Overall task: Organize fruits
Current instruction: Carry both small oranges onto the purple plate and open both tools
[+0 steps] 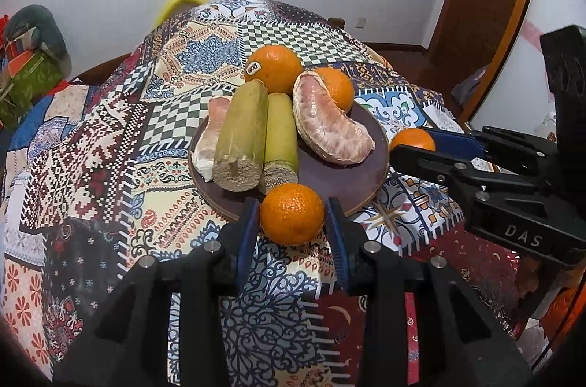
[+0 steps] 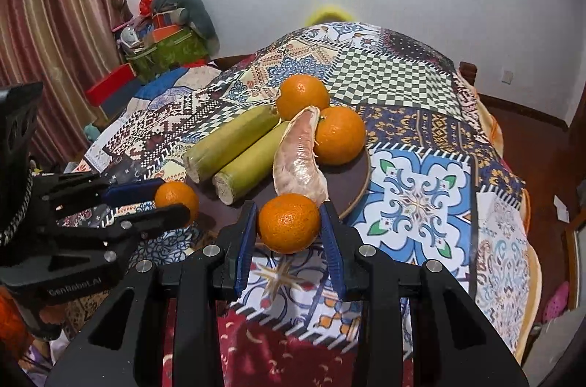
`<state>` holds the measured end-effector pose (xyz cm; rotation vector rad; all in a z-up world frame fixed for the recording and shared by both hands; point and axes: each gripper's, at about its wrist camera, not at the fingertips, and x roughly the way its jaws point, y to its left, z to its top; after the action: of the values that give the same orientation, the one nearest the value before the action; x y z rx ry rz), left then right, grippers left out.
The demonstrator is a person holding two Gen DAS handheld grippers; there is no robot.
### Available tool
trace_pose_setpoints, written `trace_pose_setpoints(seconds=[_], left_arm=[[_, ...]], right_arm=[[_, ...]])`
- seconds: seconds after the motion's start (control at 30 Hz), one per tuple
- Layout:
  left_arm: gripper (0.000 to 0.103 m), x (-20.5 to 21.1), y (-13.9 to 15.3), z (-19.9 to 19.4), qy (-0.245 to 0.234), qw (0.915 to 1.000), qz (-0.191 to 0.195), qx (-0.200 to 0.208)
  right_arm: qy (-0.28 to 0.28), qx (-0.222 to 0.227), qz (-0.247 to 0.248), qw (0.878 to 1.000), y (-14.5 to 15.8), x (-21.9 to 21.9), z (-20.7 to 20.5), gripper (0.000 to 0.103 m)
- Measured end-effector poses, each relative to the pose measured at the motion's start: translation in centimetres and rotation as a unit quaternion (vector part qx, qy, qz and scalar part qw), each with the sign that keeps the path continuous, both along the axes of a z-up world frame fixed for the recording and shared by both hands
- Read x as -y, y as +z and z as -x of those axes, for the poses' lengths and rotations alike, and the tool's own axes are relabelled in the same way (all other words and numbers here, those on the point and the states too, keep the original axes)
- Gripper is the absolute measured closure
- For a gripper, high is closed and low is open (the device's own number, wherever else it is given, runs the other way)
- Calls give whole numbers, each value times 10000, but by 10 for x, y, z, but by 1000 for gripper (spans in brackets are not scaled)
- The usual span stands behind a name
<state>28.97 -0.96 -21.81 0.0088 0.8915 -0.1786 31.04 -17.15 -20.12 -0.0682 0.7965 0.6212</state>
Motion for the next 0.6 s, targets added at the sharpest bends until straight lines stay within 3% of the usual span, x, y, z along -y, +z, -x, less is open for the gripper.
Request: trace_pose_setpoints(seconds=[0.6], left_arm=[[66, -3, -4, -6, -100, 9999, 140, -18]], right_arm=[[224, -266, 267, 9990, -26, -20, -17, 71]])
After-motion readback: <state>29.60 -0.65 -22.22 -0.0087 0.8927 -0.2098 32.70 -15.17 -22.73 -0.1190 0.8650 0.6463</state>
